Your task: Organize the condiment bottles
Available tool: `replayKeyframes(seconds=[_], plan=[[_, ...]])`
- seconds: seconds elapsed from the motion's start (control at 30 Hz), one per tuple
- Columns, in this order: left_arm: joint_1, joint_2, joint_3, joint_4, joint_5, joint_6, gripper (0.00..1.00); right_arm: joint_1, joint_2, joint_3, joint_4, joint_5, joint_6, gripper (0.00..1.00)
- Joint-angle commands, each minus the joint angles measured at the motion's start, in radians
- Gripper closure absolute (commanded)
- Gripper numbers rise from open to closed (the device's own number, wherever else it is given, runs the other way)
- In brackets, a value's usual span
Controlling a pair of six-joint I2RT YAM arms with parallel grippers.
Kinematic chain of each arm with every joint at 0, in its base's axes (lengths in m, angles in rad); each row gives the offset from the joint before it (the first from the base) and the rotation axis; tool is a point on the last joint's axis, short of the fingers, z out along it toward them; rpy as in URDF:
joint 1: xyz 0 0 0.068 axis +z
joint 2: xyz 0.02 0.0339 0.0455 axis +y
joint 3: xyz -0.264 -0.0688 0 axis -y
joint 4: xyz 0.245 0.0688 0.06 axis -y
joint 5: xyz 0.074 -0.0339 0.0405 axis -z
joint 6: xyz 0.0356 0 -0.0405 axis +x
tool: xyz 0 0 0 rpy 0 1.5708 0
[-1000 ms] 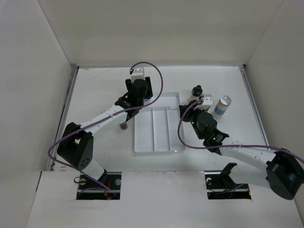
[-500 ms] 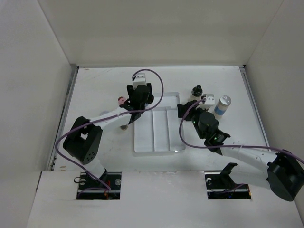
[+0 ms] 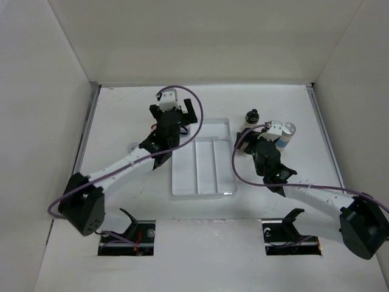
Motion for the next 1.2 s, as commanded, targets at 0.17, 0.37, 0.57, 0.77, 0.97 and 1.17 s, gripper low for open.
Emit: replayKeyframes(seconds=[0.17,0.37,0.57,0.77,0.97,1.17], plan=[[-0.145,-0.350,-0.273,0.158,-0.077,-0.020,0.30,-0.045,0.037,0.058,-0.084,0.068,-0.013,0.00],[-0.308,-0.387,-0.450,0.212,-0.064,-0.095,0.59,-0.082,0.129,0.107,-0.084,0.014,-0.047,0.00],[-0.357,-0.361,-0.523,0.336,-0.019,-0.101,0.60,-0.091,0.230,0.169,-0.105,-0.015,-0.041,0.01],[-0.372,-0.323,-0.571,0.456,0.043,-0.103,0.45,-0.124,0.301,0.226,-0.113,-0.021,-0.045,0.04],[-0.378,-0.275,-0.611,0.551,0.052,-0.101,0.28,-0.139,0.381,0.276,-0.133,-0.038,-0.038,0.08],[-0.397,-0.249,-0.638,0.606,0.043,-0.103,0.21,-0.134,0.424,0.310,-0.157,-0.041,-0.025,0.15]])
